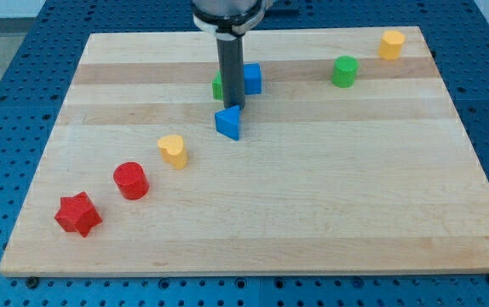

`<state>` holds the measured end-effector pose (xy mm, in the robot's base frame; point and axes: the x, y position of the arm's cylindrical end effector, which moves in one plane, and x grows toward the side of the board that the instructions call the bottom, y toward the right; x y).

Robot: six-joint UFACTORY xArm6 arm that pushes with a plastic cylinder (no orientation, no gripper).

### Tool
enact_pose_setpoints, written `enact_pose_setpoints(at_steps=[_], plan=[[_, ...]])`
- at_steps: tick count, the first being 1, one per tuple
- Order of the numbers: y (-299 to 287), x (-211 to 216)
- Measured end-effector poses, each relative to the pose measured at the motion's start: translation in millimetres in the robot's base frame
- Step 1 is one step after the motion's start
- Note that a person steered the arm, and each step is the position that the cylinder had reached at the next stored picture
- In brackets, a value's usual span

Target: Drag the triangle diagonal to the heart

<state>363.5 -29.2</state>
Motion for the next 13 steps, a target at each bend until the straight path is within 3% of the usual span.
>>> enact_pose_setpoints(at_steps=[2,7,13], plan=[[21,-4],[16,32],[17,41]])
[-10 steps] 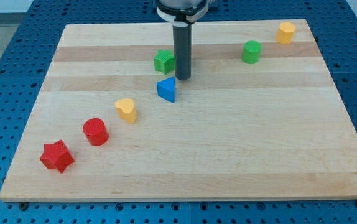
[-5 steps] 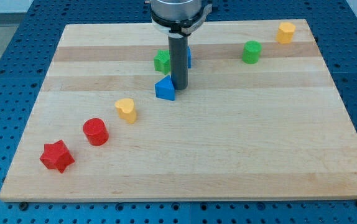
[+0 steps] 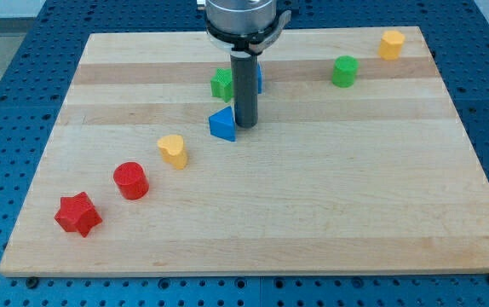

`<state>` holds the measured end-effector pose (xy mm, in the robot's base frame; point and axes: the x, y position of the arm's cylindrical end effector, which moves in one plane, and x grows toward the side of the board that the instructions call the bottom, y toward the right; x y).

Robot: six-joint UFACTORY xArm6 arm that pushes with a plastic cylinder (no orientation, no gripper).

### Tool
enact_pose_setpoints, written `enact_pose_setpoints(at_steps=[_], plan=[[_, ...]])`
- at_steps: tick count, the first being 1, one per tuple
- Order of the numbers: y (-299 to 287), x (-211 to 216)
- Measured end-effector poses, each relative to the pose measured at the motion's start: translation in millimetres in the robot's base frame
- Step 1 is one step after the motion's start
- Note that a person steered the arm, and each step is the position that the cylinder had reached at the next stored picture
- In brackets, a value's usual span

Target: Drag the triangle diagonal to the heart

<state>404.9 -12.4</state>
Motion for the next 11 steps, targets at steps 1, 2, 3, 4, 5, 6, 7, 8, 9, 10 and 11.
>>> enact_pose_setpoints(at_steps=[1,2,3,4,5,6,7,8,9,10,11], plan=[[1,-2],[-1,-2],[-6,-2],[-15,-2],[-20,-1],[-20,-1],[-20,-11],[-18,-29],[-23,-32],[-46,-32],[-74,-43]])
